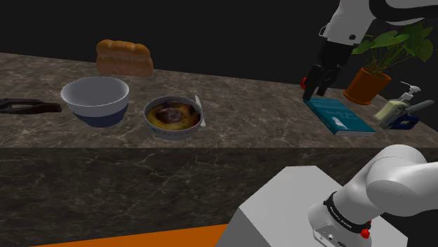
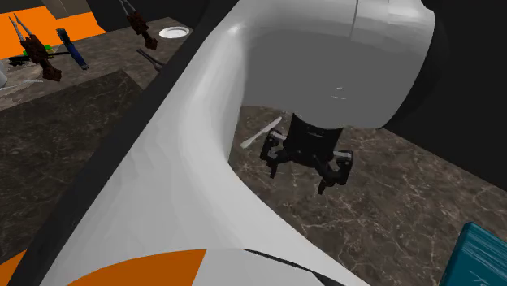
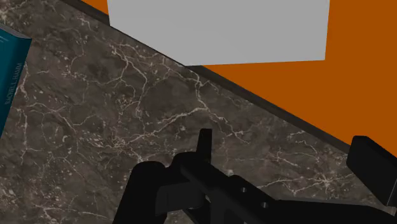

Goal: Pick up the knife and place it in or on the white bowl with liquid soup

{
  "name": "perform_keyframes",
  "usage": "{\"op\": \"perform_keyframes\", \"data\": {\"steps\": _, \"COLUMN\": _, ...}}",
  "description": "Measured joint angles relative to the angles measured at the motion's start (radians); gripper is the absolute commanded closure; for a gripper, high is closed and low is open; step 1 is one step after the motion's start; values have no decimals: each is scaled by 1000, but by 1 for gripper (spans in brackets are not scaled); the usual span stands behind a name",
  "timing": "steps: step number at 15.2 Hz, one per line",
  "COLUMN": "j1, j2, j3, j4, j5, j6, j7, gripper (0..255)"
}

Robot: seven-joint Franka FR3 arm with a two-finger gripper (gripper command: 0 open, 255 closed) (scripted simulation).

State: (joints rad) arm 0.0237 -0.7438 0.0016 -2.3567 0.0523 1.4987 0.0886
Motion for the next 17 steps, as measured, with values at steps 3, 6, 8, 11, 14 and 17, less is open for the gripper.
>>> {"op": "perform_keyframes", "data": {"steps": 3, "j1": 0, "j2": 29, "j3": 10, "j4": -3, "j5": 12, "j6": 37, "j7": 20, "gripper": 0}}
{"op": "perform_keyframes", "data": {"steps": 6, "j1": 1, "j2": 109, "j3": 36, "j4": -4, "j5": 38, "j6": 133, "j7": 66, "gripper": 0}}
{"op": "perform_keyframes", "data": {"steps": 8, "j1": 4, "j2": 162, "j3": 58, "j4": 4, "j5": 57, "j6": 191, "j7": 105, "gripper": 0}}
{"op": "perform_keyframes", "data": {"steps": 11, "j1": 6, "j2": 250, "j3": 87, "j4": 16, "j5": 79, "j6": 285, "j7": 157, "gripper": 0}}
{"op": "perform_keyframes", "data": {"steps": 14, "j1": 8, "j2": 344, "j3": 116, "j4": 51, "j5": 95, "j6": 364, "j7": 213, "gripper": 0}}
{"op": "perform_keyframes", "data": {"steps": 17, "j1": 6, "j2": 450, "j3": 134, "j4": 93, "j5": 100, "j6": 447, "j7": 257, "gripper": 0}}
